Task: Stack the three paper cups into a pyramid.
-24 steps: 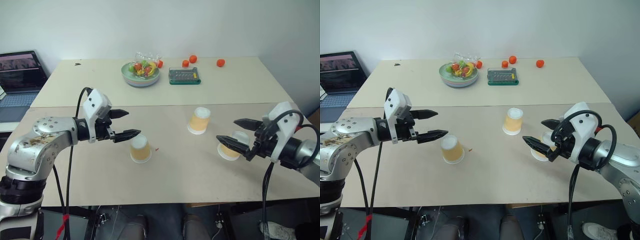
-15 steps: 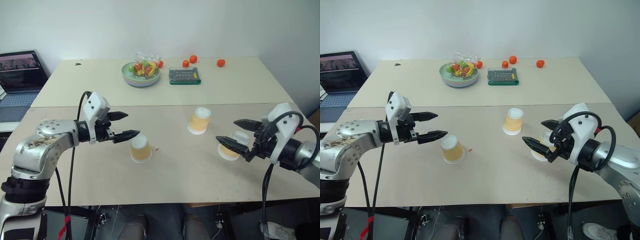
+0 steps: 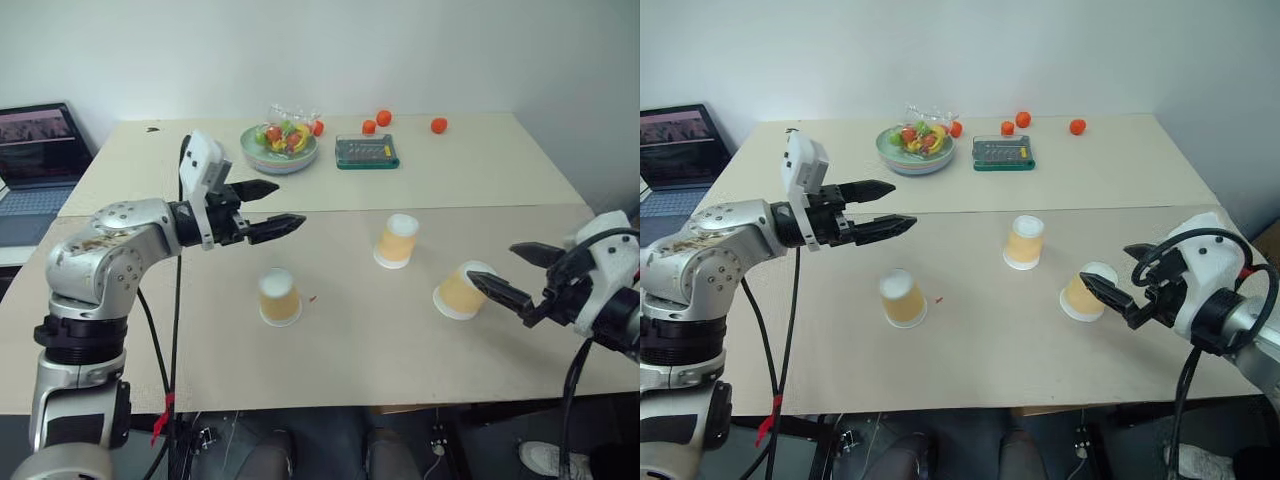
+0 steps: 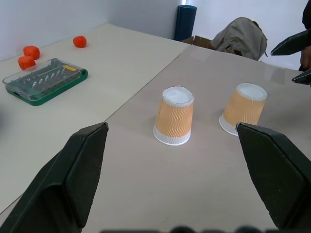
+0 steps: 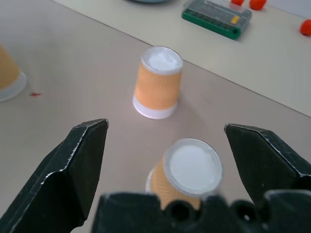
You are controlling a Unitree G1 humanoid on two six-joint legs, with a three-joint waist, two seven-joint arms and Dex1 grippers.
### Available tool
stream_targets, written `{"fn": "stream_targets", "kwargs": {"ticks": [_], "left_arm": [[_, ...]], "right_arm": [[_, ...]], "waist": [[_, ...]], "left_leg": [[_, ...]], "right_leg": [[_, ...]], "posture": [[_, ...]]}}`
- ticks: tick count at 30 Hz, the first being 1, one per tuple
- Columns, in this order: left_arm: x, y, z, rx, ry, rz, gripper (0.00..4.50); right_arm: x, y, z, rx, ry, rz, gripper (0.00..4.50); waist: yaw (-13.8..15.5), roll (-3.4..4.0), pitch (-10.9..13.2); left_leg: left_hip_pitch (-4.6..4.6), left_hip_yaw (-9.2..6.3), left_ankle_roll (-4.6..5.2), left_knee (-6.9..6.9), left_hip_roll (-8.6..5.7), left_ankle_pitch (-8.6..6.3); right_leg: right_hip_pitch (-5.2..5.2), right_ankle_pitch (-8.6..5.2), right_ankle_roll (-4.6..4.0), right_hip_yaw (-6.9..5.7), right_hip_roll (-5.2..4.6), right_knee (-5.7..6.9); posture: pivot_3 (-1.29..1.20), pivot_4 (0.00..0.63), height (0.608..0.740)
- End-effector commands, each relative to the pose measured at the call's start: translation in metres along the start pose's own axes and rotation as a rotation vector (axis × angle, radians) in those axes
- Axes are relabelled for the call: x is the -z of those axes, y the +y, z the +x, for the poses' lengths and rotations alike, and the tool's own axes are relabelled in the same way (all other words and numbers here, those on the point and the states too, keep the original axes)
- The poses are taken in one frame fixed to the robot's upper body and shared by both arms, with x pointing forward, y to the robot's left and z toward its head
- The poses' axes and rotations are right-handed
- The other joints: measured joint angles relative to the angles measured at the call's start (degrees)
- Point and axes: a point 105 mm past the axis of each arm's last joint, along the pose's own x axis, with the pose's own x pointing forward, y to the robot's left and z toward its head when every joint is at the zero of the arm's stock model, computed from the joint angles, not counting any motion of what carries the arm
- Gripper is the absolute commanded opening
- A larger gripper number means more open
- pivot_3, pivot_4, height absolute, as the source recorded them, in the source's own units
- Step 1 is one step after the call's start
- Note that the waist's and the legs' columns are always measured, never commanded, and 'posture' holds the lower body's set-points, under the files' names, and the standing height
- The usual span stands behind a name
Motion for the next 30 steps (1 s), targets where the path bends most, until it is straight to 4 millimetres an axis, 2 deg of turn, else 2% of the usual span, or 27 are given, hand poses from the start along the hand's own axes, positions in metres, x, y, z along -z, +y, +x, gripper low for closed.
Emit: {"fn": "stream_targets", "kwargs": {"ticks": [1,5,9,13,18,22,26,30], "left_arm": [[-0.014,-0.004,0.001,0.005,-0.024,0.045,4.50],[-0.014,-0.006,0.004,0.014,-0.022,0.041,4.50],[-0.015,-0.007,0.007,0.017,-0.022,0.040,4.50],[-0.014,-0.010,0.009,0.023,-0.016,0.039,4.50],[-0.013,-0.012,0.008,0.005,-0.018,0.034,4.50],[-0.013,-0.013,0.007,-0.005,-0.020,0.030,4.50],[-0.012,-0.014,0.007,-0.008,-0.020,0.026,4.50],[-0.013,-0.013,0.006,-0.019,-0.021,0.025,4.50]], "right_arm": [[-0.011,0.006,-0.004,-0.005,-0.027,-0.030,4.48],[-0.009,0.004,-0.007,0.007,-0.024,-0.022,4.48],[-0.014,0.010,0.002,-0.020,-0.032,-0.039,4.48],[-0.035,0.011,0.035,-0.045,-0.058,-0.078,4.48],[-0.024,0.011,0.057,-0.061,0.018,-0.106,4.48],[-0.019,-0.001,0.071,-0.037,0.022,-0.135,4.48],[-0.011,-0.015,0.095,-0.039,0.021,-0.176,4.48],[-0.030,-0.040,0.115,-0.020,-0.022,-0.209,4.48]], "waist": [[0.3,0.00,0.0],[0.5,0.00,0.0],[0.5,0.00,0.0],[-0.6,0.01,0.0],[-0.2,0.00,0.0],[0.2,0.00,0.0],[0.1,0.00,0.0],[-0.3,0.00,0.0]], "left_leg": [[0.00,-0.01,0.00,0.00,0.00,0.00],[-0.04,-0.01,0.02,0.01,-0.03,-0.01],[-0.05,-0.01,0.02,0.04,-0.03,-0.01],[0.04,0.09,0.02,0.07,-0.01,-0.01],[-0.04,0.03,0.03,0.06,-0.01,-0.02],[-0.27,0.03,0.09,0.24,-0.06,-0.05],[-0.43,0.09,0.14,0.51,-0.08,-0.08],[-0.39,0.12,0.13,0.50,-0.08,-0.08]], "right_leg": [[0.02,0.00,0.00,-0.02,0.00,-0.01],[0.03,0.00,0.00,-0.02,-0.01,-0.08],[0.03,0.00,0.01,-0.02,-0.01,-0.08],[0.04,0.08,0.01,0.10,-0.01,-0.04],[0.04,0.08,0.04,0.03,0.01,-0.14],[-0.13,0.08,0.05,0.04,-0.01,-0.20],[-0.33,0.13,0.10,0.13,-0.01,-0.08],[-0.36,0.14,0.09,0.17,0.00,0.00]], "posture": [[0.00,0.150,0.740],[0.00,0.150,0.740],[0.00,0.150,0.740],[0.00,0.150,0.740],[0.00,0.150,0.740],[0.00,0.150,0.740],[0.00,0.150,0.740],[0.00,0.150,0.740]]}}
